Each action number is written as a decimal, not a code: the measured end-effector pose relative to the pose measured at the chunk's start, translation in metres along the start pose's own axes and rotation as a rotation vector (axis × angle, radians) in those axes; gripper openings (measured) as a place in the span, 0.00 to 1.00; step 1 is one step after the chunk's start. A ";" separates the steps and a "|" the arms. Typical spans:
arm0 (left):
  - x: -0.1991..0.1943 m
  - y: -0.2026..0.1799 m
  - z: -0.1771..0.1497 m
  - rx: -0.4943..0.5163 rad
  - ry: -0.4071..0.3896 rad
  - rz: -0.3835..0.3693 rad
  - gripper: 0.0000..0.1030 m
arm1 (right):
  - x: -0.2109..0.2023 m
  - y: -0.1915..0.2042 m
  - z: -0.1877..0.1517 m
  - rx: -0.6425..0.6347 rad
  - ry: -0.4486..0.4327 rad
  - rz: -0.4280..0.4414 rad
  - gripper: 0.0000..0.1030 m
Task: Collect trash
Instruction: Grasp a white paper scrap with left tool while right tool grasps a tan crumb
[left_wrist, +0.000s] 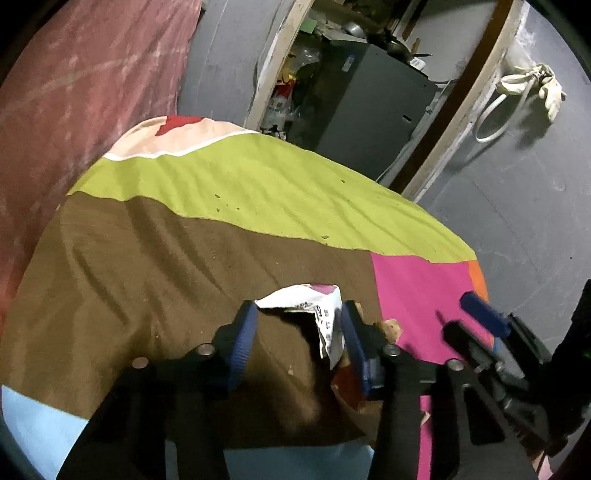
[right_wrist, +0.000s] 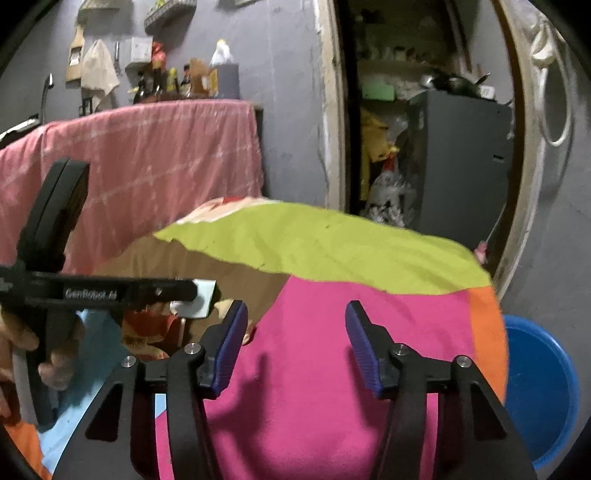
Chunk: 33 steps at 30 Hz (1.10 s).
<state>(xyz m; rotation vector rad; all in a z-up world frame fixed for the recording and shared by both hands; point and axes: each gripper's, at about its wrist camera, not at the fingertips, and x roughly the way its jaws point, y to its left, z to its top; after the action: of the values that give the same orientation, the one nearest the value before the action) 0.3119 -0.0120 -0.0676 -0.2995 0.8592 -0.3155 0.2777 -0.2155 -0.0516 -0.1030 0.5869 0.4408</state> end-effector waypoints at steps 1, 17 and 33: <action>0.001 0.001 0.001 -0.006 0.007 -0.009 0.35 | 0.004 0.002 0.000 -0.007 0.020 0.013 0.51; 0.000 0.003 0.005 -0.042 0.021 -0.076 0.21 | 0.044 0.023 0.000 -0.075 0.186 0.110 0.33; -0.035 -0.016 -0.002 -0.017 -0.103 -0.065 0.17 | 0.013 0.022 0.002 -0.061 0.068 0.092 0.15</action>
<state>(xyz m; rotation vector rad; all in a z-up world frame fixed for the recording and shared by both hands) 0.2868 -0.0137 -0.0381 -0.3571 0.7525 -0.3510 0.2784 -0.1903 -0.0564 -0.1500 0.6468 0.5466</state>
